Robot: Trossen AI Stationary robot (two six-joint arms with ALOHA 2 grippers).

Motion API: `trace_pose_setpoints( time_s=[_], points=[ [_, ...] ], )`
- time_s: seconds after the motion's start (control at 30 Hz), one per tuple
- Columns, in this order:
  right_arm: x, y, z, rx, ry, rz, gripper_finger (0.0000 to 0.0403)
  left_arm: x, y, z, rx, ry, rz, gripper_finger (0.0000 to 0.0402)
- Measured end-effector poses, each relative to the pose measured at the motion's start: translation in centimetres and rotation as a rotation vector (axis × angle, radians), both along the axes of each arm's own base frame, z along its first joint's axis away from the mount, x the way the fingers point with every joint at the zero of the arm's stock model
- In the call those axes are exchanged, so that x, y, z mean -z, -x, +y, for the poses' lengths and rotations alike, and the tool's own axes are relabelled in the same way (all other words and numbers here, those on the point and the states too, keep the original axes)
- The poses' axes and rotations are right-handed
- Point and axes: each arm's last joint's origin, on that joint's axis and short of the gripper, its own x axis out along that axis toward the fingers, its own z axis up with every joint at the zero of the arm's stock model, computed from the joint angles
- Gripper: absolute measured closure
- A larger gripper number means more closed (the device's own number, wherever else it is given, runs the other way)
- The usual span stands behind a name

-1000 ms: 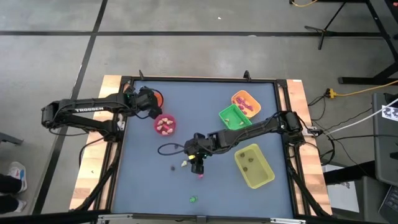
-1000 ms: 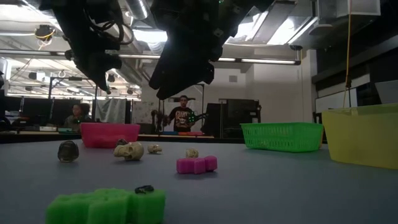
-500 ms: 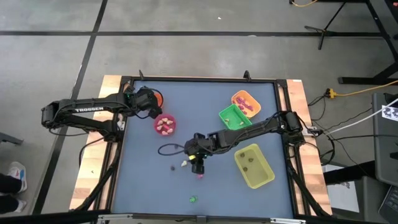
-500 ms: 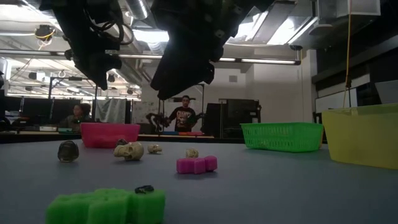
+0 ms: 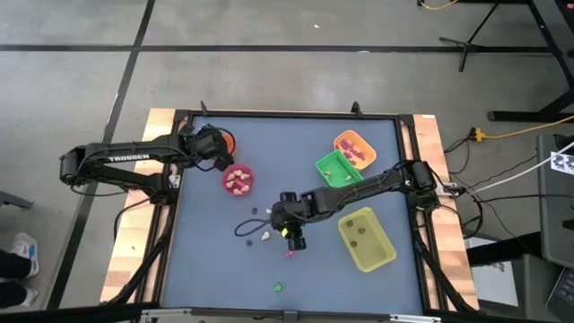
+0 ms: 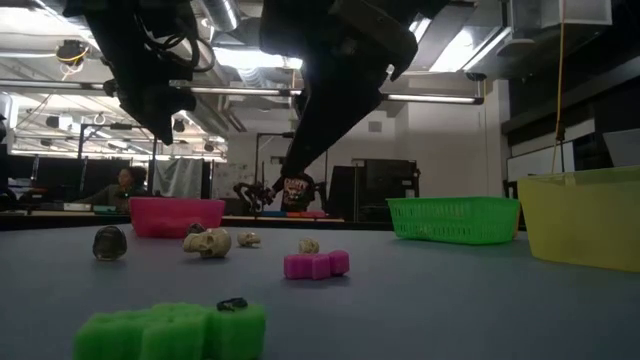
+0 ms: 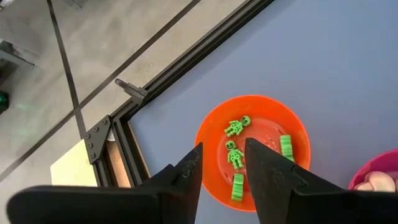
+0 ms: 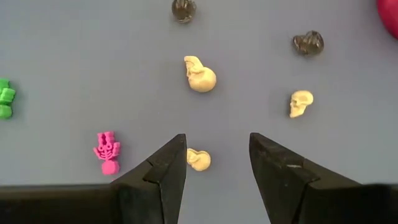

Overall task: Sort Halloween decoration
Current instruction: Put the white skull toy into the green bin

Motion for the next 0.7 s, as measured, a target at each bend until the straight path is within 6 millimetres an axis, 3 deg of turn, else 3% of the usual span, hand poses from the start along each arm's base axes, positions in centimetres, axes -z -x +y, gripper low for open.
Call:
trace_pose_setpoints(
  time_s=[0.27, 0.47, 0.7],
  points=[
    [0.1, 0.0, 0.4, -0.099, 0.023, -0.017, 0.023, 0.0, 0.0, 0.0, -0.001, 0.0, -0.001, 0.0298],
    [1.2, -0.2, 1.4, -0.203, 0.057, -0.02, 0.023, 0.0, 0.0, 0.0, -0.001, 0.0, -0.001, 0.0298],
    [2.9, -0.6, 1.3, -0.204, 0.074, 0.012, 0.023, 0.0, 0.0, 0.0, -0.001, -0.001, -0.003, 0.0298]
  ],
)
